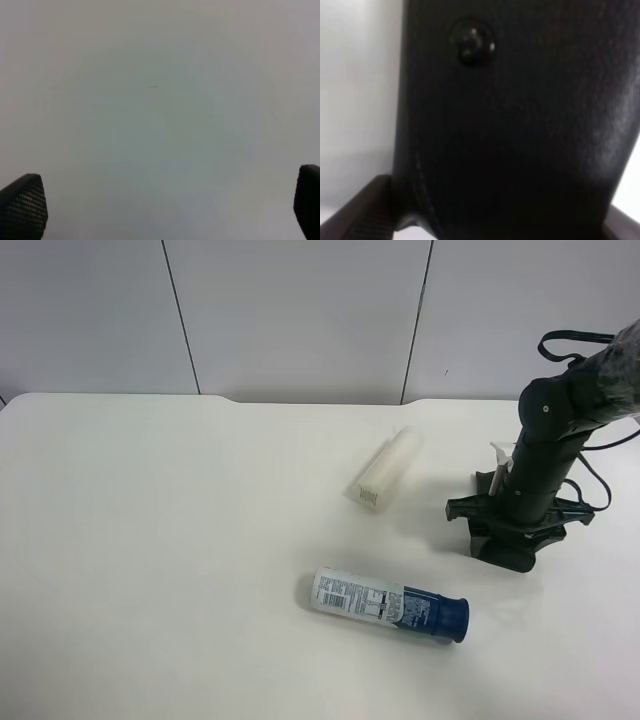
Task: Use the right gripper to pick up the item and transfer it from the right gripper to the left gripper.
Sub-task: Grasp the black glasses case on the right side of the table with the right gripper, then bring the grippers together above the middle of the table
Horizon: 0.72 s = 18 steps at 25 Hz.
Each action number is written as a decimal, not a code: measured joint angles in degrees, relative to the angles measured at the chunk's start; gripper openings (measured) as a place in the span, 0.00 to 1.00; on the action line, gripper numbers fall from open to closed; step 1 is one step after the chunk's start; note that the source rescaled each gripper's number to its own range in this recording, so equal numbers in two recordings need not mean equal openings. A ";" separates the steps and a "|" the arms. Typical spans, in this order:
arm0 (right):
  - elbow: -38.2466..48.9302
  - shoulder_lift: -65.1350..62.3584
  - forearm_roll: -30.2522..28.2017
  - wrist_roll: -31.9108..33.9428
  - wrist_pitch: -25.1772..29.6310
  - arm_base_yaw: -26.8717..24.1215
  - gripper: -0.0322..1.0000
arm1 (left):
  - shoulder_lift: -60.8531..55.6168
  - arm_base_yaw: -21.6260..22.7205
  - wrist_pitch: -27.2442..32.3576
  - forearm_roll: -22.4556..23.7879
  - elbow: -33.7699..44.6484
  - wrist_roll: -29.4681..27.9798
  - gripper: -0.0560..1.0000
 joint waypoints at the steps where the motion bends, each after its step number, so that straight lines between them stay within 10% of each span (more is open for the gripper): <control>1: 0.00 0.00 0.00 0.00 0.00 0.00 0.43 | 0.00 0.00 0.00 0.00 0.00 0.00 1.00; 18: 0.05 -8.28 -0.08 -7.50 7.66 0.00 0.35 | 0.00 0.00 0.00 0.00 0.00 0.06 1.00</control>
